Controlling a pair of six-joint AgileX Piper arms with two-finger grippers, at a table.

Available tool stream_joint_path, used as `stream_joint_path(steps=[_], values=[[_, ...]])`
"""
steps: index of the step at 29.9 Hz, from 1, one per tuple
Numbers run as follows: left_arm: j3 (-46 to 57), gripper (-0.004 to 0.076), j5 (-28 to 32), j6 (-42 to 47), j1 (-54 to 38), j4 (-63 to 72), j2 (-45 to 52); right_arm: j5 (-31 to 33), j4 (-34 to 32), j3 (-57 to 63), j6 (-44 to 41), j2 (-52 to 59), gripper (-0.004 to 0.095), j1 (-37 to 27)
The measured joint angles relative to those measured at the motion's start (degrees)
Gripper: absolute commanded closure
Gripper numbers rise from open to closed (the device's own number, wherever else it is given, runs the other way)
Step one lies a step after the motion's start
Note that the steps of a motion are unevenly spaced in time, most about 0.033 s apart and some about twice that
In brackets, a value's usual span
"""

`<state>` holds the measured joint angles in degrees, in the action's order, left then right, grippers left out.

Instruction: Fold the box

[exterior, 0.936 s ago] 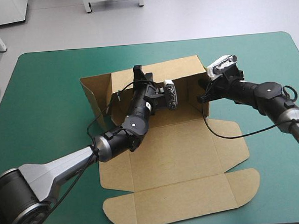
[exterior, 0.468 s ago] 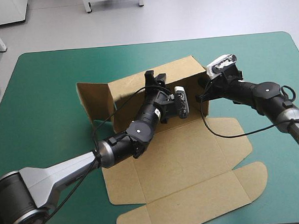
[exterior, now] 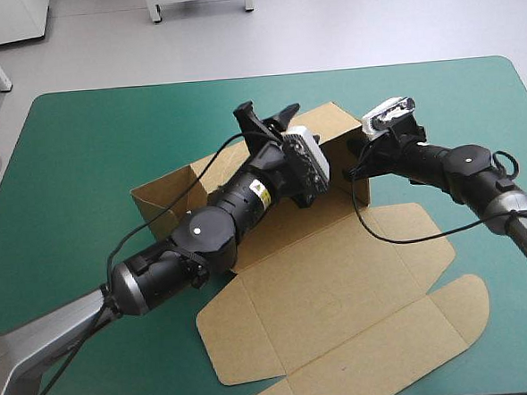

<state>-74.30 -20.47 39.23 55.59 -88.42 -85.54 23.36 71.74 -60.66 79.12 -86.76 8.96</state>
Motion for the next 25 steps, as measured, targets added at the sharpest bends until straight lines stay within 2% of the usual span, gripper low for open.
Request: stream_joint_path(steps=[4, 9, 12, 15, 20, 22, 25], values=[[-6.69, 0.0303, 0.46, 0.0, -7.01, 8.6, 0.18, 0.0, -0.05, 0.0, -0.37, 0.0, 0.0925, 0.0], [-11.77, 0.0304, -1.63, -0.53, -22.24, 25.01, 0.3, 0.05, -0.05, 0.0, -0.6, 0.0, 0.0925, 0.0], [-12.16, 0.0304, -4.31, -3.84, -32.37, 35.28, 0.31, 0.05, -0.05, 0.0, -0.73, 0.0, 0.0925, 0.0], [-12.16, 0.0304, -8.21, -10.9, -42.15, 49.49, 0.31, 0.05, -0.17, 0.0, -1.5, 0.0, 0.0925, 0.0], [-11.63, 0.034, -15.74, -30.54, -56.36, 80.87, 0.31, -0.11, -0.82, 0.0, -2.62, 0.0, 0.0925, 0.0], [-10.08, 0.0371, -17.73, -37.35, -61.48, 90.04, 0.33, -0.4, -2.07, 0.0, -3.86, 0.0, 0.0925, 0.0], [-6.56, 0.0389, -20.15, -41.89, -67.34, 96.58, 0.33, -1.34, -5.38, 0.0, -8.01, 0.0, 0.0925, 0.04]])
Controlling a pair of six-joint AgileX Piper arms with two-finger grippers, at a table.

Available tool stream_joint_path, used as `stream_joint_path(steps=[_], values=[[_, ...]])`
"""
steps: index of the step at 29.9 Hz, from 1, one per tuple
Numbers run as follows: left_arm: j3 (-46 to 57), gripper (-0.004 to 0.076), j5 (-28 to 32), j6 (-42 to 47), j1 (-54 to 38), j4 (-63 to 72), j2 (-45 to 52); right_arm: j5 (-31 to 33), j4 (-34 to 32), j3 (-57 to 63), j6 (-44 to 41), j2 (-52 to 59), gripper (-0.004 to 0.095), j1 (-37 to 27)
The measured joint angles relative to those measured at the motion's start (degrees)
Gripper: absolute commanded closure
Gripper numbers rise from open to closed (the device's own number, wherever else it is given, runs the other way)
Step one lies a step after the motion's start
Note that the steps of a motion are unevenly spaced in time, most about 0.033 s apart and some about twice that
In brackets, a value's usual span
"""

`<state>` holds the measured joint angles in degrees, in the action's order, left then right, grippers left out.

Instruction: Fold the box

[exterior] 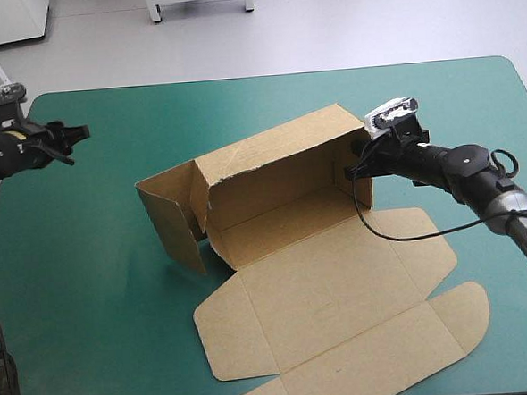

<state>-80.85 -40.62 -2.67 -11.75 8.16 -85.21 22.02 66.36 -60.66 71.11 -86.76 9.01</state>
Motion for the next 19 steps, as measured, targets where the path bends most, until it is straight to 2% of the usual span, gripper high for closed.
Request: stream_joint_path(steps=[4, 9, 12, 16, 19], values=[[5.55, 0.0389, -2.02, -1.48, -3.79, 1.65, 0.0, -0.3, -6.65, -0.98, -6.8, 0.0, 0.0925, 0.0], [9.3, 0.0389, -2.72, -2.7, -4.17, 2.3, 0.0, 1.96, -15.37, -5.68, -16.54, 0.0, 0.0925, 0.0], [9.57, 0.0389, -3.53, -3.82, -4.17, 2.3, 0.0, 5.02, -23.76, -9.74, -27.18, 0.0, 0.0925, 0.0], [9.63, 0.0389, -5.44, -4.78, -4.17, 2.3, 0.0, 13.38, -39.99, -16.89, -44.6, -0.11, 0.0925, 0.0], [9.63, 0.0389, -6.86, -6.89, -4.17, 2.3, 0.0, 21.62, -48.62, -22.75, -51.98, -1.37, 0.0925, 0.0]])
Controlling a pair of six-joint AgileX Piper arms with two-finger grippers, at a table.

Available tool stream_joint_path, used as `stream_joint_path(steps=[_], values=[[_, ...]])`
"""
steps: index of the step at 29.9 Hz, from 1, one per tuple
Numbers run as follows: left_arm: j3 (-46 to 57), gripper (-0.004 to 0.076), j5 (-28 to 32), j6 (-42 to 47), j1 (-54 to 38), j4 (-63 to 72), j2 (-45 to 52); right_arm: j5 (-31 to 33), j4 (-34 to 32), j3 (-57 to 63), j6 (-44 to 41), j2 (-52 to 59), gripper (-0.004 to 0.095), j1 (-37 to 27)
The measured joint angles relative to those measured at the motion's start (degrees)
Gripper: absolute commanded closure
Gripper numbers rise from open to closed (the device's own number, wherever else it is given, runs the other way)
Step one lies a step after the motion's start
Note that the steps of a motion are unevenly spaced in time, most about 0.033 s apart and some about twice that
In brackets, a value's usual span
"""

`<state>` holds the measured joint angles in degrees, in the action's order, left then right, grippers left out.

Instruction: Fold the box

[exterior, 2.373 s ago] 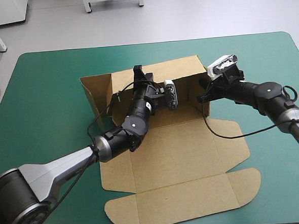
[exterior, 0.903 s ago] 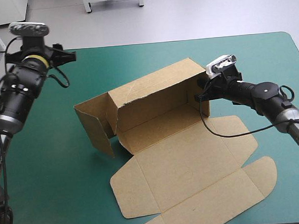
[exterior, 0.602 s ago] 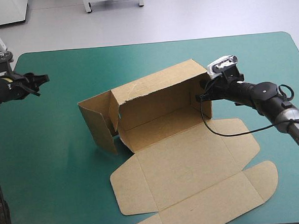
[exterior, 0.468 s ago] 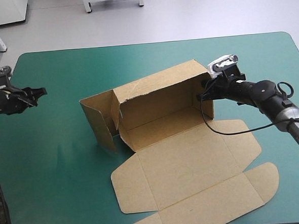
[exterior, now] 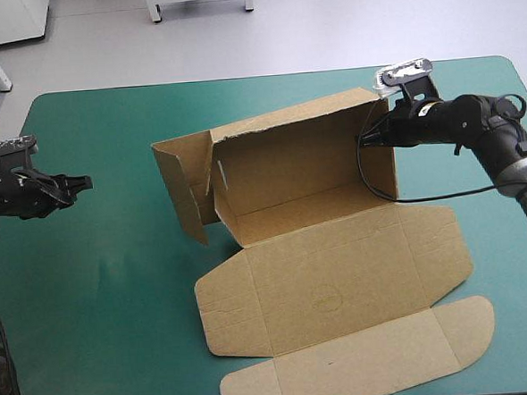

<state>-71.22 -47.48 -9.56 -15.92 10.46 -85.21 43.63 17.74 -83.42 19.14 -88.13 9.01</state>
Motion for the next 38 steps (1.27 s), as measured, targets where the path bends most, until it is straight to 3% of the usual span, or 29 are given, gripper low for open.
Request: stream_joint_path(steps=[3, 9, 13, 18, 20, 24, 27, 33, 38], values=[[0.0, 0.0389, -1.62, -1.43, 0.0, 0.0, 0.0, 8.42, -4.42, -6.19, -4.24, -3.13, 0.0925, 0.0], [0.0, 0.0389, -3.21, -1.94, 0.0, 0.0, 0.0, 20.86, -6.99, -16.76, -7.82, -12.68, 0.0924, 0.0], [0.0, 0.0389, -3.88, -2.12, 0.0, 0.51, 0.0, 26.19, -8.64, -23.5, -9.82, -18.84, 0.0925, 0.0], [0.0, 0.0389, -5.1, -3.96, 0.0, 4.95, 0.0, 27.77, -9.61, -31.69, -10.48, -25.54, 0.0906, 0.0], [0.0, 0.0389, -5.43, -5.12, 0.0, 7.08, 0.0, 27.77, -9.77, -34.28, -10.48, -27.15, 0.0806, 0.0], [0.0, 0.0389, -6.43, -9.11, 0.0, 11.79, 0.0, 27.28, -9.72, -36.85, -10.5, -29.28, 0.0417, 0.0], [0.0, 0.0389, -7.67, -11.52, 0.0, 15.4, 0.0, 25.91, -9.72, -37.06, -10.61, -30.48, 0.0218, 0.0], [0.0, 0.0389, -8.4, -12.76, 1.5, 16.33, 0.0, 24.01, -10.16, -38.26, -10.61, -31.13, 0.0253, 0.0], [0.0, 0.0389, -7.43, -12.77, 4.64, 16.29, 0.0, 27.08, -11.48, -41.13, -10.61, -27.76, 0.026, 0.0]])
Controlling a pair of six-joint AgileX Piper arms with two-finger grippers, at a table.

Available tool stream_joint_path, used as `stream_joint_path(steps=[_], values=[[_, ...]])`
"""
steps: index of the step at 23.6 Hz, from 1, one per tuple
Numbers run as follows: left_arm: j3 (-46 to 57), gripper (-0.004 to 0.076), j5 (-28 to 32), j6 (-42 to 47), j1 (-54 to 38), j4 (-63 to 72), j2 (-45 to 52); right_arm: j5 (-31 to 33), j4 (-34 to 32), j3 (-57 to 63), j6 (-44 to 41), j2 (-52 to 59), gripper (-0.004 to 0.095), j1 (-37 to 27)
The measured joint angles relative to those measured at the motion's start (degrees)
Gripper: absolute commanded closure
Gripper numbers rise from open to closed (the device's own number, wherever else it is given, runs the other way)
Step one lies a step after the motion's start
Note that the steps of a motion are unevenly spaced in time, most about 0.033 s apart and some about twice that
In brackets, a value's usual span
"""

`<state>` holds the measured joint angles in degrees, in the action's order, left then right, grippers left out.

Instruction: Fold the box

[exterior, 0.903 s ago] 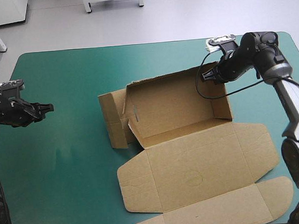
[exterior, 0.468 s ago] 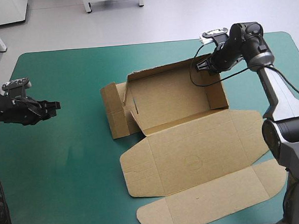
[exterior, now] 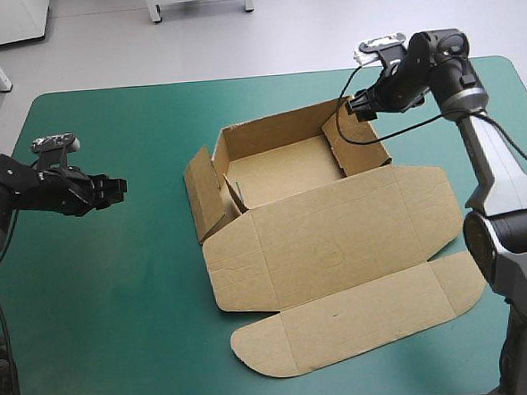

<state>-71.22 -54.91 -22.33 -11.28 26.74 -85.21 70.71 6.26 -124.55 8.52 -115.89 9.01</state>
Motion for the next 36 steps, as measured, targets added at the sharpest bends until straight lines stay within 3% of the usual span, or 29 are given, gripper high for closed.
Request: stream_joint_path(steps=[5, 12, 16, 23, 24, 27, 33, 36], values=[[0.0, 0.0395, 1.87, 2.85, 3.89, -3.95, 0.0, 0.68, -1.05, 1.57, 0.0, 7.75, 0.026, 0.0], [0.0, 0.0395, 2.56, 9.97, 8.39, -14.34, 0.97, -0.62, -1.1, 18.23, -0.24, 17.43, 0.026, 0.0], [0.0, 0.0395, 3.03, 10.6, 8.4, -16.1, 0.96, -9.1, -1.27, 21.87, 0.22, 12.79, 0.026, 1.3], [0.0, 0.0395, 4.43, 11.06, 8.4, -16.34, 0.96, -11.48, -6.26, 15.65, -1.86, -2.26, 0.0266, 3.98], [0.0, 0.0395, 4.43, 11.06, 8.4, -16.34, 0.96, -11.48, -6.26, 14.73, -2.02, -3.24, 0.0296, 3.98], [0.0, 0.0395, 4.83, 11.06, 8.4, -16.34, 0.96, -11.78, -6.26, 11.85, -2.55, -5.45, 0.0553, 3.92], [0.0, 0.0396, 5.08, 11.06, 8.4, -16.34, 0.96, -12.32, -6.26, 10.32, -2.47, -5.67, 0.0928, 3.92], [0.0, 0.0409, 5.08, 11.06, 8.4, -16.34, 0.96, -11.96, -5.86, 10.17, -1.81, -5.86, 0.0924, 3.86]])
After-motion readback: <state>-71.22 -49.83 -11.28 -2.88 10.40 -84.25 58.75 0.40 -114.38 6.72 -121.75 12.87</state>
